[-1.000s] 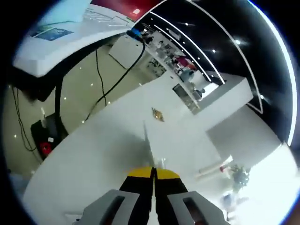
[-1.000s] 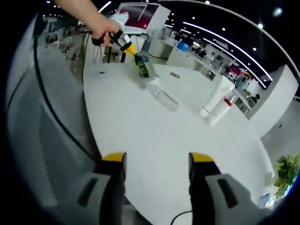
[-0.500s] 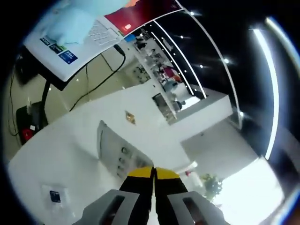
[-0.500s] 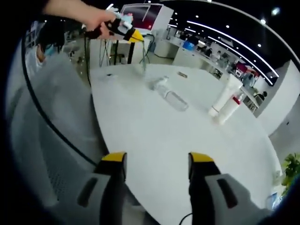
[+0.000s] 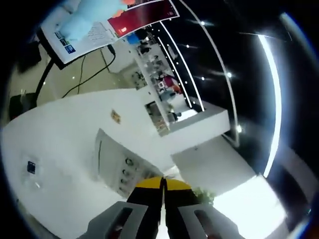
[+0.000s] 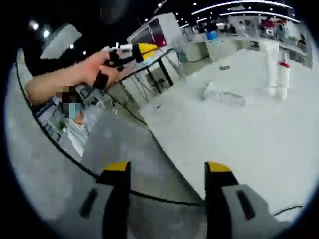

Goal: Arrange the skincare products in the storage area until every visible bottle or jar stands upright without overlapping.

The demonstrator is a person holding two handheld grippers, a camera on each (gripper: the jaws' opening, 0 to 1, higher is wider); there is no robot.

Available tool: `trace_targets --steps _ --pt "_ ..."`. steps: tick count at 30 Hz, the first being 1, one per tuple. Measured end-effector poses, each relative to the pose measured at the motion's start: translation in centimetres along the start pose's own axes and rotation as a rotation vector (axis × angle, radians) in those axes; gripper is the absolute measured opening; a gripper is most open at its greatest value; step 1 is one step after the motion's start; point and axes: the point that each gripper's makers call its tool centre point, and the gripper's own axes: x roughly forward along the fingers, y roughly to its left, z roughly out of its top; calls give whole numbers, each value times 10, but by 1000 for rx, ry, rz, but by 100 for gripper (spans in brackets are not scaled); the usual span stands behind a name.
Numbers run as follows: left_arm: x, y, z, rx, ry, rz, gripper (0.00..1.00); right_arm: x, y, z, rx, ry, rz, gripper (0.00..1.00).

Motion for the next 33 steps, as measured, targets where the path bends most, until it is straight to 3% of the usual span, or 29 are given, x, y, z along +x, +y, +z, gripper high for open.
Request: trace_targets --steps 1,2,4,8,10,13,15,17,23,28,33 --pt "0 -8 -9 0 11 -20 0 -1 6 8 48 -41 48 62" --pt "0 -12 -13 -6 15 -29 0 -7 21 25 149 -107 163 63" --pt "-1 -26 -27 -18 24 -68 0 -11 26 38 228 -161 228 66" --pt "-3 -49 -55 -16 68 -116 0 -25 36 70 522 -243 444 72" --pt "-4 -57 -64 -16 78 -133 0 -29 34 76 581 -255 494 76" --pt "-4 -70 -88 -4 132 -157 0 -39 31 94 678 -326 569 81" --pt "-5 -78 -99 -8 150 -176 0 -44 24 102 758 -359 595 83" --pt "-5 -83 -109 -9 170 -187 0 -45 19 103 778 -367 593 84" --pt "-5 -85 -130 -21 217 -194 0 -41 3 99 864 -381 553 75" --pt "-6 -85 -144 -32 241 -188 0 -36 -15 93 933 -390 515 61" --pt "-8 -79 -143 -38 238 -174 0 -35 -28 90 960 -404 488 34"
